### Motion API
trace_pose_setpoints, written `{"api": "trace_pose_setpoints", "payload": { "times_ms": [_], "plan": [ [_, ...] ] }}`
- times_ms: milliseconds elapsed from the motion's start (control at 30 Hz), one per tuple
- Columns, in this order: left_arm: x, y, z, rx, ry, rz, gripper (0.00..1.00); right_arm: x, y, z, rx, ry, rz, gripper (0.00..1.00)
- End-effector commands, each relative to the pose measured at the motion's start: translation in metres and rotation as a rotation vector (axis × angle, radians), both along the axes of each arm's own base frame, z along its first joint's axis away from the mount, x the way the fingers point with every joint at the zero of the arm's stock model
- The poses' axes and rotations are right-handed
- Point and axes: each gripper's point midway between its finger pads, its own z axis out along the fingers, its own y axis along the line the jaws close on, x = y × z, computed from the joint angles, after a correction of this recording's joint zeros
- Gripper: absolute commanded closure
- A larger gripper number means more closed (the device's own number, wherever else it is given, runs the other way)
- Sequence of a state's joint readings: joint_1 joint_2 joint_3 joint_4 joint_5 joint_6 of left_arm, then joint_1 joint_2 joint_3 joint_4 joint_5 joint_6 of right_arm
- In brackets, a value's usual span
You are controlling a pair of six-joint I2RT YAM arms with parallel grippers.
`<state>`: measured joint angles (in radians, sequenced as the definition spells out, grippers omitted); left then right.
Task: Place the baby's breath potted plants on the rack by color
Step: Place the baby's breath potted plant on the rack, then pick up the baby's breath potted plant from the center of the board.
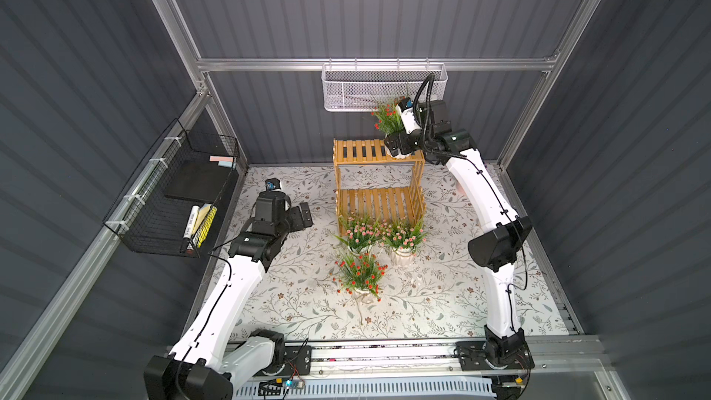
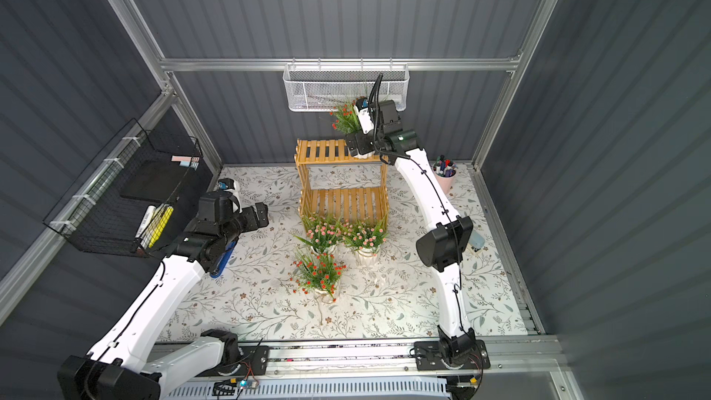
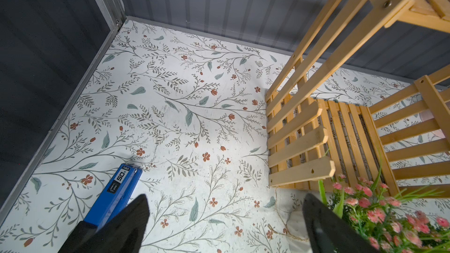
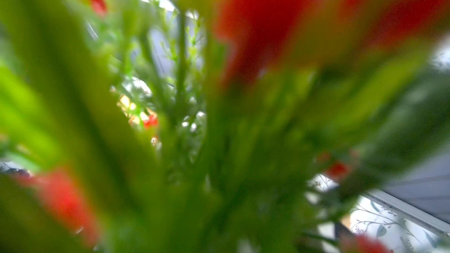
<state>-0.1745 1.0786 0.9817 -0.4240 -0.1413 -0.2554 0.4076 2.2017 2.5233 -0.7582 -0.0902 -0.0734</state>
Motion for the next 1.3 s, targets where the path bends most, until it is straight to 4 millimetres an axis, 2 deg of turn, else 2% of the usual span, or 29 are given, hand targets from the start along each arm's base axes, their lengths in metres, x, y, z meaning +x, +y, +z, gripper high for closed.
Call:
{"api": "trace_pose_setpoints", "payload": {
  "times_ms": [0,300,500,733,800,1000,1133,1267],
  "plan": [
    [0.001,-0.002,0.006,-0.003,-0.006,-0.003,0.01,-0.002,-0.003,0.015,-0.006,-0.049,-0.004,0.01],
    [0.003,-0.005,0.004,-0.011,0.005,-0.017,0.01,-0.004,-0.008,0.027,0.031,-0.097,-0.035,0.01],
    [0.005,-0.008,-0.001,-0.018,0.018,-0.03,0.01,-0.013,-0.008,0.033,0.059,-0.143,-0.021,0.01],
    [0.007,-0.01,-0.002,-0.022,0.018,-0.037,0.01,-0.023,-0.012,0.027,0.046,-0.129,-0.021,0.01],
    [0.006,-0.01,-0.001,-0.021,0.018,-0.037,0.01,-0.026,-0.014,0.034,0.057,-0.159,-0.024,0.01],
    [0.009,-0.005,-0.014,0.006,0.077,-0.013,0.01,-0.059,-0.024,0.035,0.056,-0.165,-0.02,0.01],
    [0.012,-0.012,-0.018,-0.019,0.091,-0.033,0.01,-0.095,-0.033,0.033,0.052,-0.148,-0.03,0.01],
    [0.011,-0.017,-0.024,-0.04,0.104,-0.054,0.01,-0.143,-0.033,0.014,0.048,-0.103,-0.012,0.01]
  ]
}}
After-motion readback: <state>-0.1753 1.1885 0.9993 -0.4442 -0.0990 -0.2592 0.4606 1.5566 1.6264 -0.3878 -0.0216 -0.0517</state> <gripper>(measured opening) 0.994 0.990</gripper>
